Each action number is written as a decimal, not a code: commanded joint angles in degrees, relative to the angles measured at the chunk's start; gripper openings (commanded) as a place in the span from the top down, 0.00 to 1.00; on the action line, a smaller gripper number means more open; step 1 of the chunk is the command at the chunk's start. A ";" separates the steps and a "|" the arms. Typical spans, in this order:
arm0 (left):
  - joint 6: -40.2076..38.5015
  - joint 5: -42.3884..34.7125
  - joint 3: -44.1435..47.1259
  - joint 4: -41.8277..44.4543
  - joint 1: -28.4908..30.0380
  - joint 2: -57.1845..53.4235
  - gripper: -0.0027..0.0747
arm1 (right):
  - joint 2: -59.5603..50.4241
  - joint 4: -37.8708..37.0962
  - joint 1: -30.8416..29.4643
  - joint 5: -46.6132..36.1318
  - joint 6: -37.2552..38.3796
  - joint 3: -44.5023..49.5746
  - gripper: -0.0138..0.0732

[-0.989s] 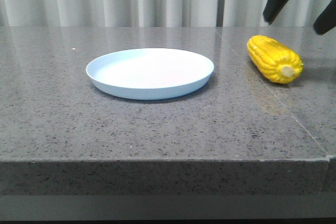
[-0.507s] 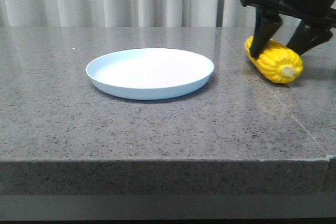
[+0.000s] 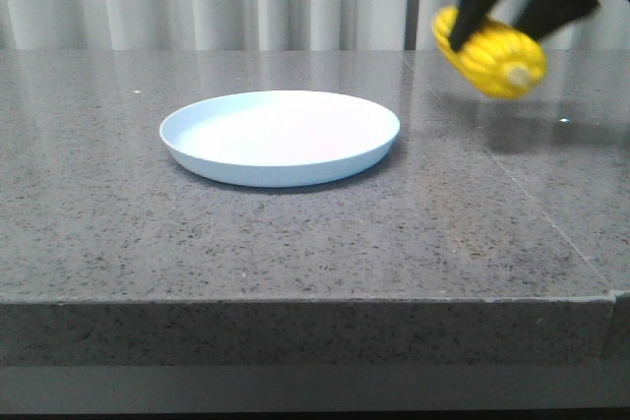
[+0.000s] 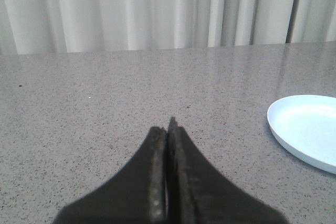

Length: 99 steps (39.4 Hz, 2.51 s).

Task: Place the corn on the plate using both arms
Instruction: 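Carry the corn with the right gripper and lower it onto the plate, then open the right gripper and lift it away from the corn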

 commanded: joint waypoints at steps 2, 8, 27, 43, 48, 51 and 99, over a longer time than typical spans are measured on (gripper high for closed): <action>-0.36 -4.64 -1.64 -0.30 0.15 0.58 0.99 | -2.23 -1.58 6.26 -0.36 2.15 -5.61 0.65; -0.36 -4.64 -1.64 -0.30 0.15 0.58 0.99 | 1.09 -6.49 13.85 0.07 8.65 -9.66 0.65; -0.36 -4.64 -1.64 -0.30 0.15 0.58 0.99 | 9.92 -10.72 19.76 -0.36 15.52 -12.08 0.58; -0.36 -4.64 -1.64 -0.30 0.15 0.58 0.99 | 8.94 -9.94 19.76 2.35 15.52 -13.76 0.16; -0.36 -4.64 -1.64 -0.30 0.15 0.58 0.99 | 6.78 -9.94 19.76 5.59 15.47 -18.57 0.16; -0.36 -4.64 -1.64 -0.30 0.15 0.58 0.99 | 5.89 -9.99 19.76 8.10 15.40 -21.81 0.18; -0.36 -4.64 -1.64 -0.30 0.15 0.58 0.99 | -23.07 -16.03 -1.92 15.63 11.81 3.65 0.91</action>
